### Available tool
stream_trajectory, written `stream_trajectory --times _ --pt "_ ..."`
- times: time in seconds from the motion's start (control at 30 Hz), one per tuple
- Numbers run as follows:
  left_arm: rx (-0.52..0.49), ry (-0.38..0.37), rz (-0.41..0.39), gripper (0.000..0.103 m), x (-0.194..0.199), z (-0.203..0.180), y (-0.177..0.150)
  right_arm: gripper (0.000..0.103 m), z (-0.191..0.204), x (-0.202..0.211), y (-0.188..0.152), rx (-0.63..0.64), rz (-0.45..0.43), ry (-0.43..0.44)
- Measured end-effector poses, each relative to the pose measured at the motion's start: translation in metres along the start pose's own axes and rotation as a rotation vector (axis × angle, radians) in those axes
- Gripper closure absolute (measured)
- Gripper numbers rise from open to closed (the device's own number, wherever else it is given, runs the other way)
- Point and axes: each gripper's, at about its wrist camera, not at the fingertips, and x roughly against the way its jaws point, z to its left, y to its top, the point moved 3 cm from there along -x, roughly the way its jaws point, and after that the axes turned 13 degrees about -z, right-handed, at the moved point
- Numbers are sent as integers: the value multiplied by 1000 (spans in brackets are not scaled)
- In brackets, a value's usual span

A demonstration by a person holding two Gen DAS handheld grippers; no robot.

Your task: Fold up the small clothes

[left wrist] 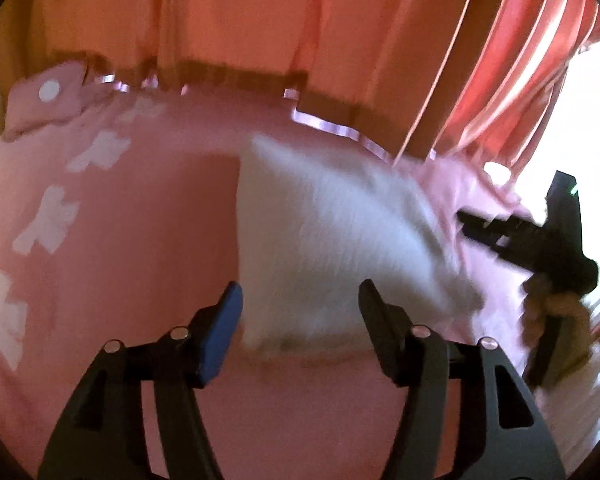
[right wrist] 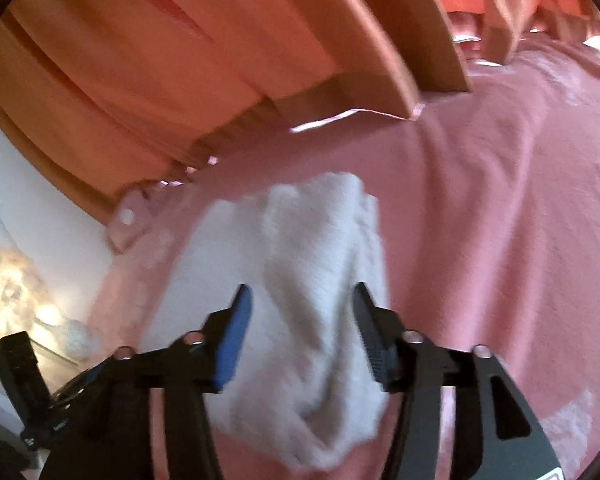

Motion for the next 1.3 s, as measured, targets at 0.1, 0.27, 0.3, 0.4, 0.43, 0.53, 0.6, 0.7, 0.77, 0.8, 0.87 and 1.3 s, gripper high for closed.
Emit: stream_trajectory --times 0.1,0.27,0.3,0.4,0.43,0.53,0.6,0.7,0.77,0.8,0.87,1.3 --pt "31 22 -31 32 -23 -6 19 39 -3 -40 5 7 63 -59" --pt "11 114 61 38 -77 -11 4 93 19 -47 18 58 30 7" --pt "8 127 66 37 -79 -10 0 94 25 -33 27 85 -27 36" --pt "-29 140 41 32 -80 -11 -7 94 7 -45 26 96 -1 -15" --pt "-37 146 45 31 -83 -11 -11 94 -8 -65 13 113 83 -70" --pt "-65 159 49 29 -87 -13 -16 91 -22 -75 -4 102 113 -81" --pt "-79 163 48 28 -88 -13 -17 80 -16 -49 4 51 77 -80" --pt "-64 160 58 27 -87 -10 -16 72 -1 -8 -3 65 66 -59" --pt "-58 161 61 27 -87 -10 -16 58 2 10 -17 78 97 -67" --pt "-63 164 61 27 -87 -11 -16 57 0 18 -28 78 134 -61" --pt "-68 172 58 28 -84 -14 -18 57 4 20 -44 67 184 -29" --pt "-90 188 92 27 -66 -20 -28 92 -11 14 -88 177 299 -80"
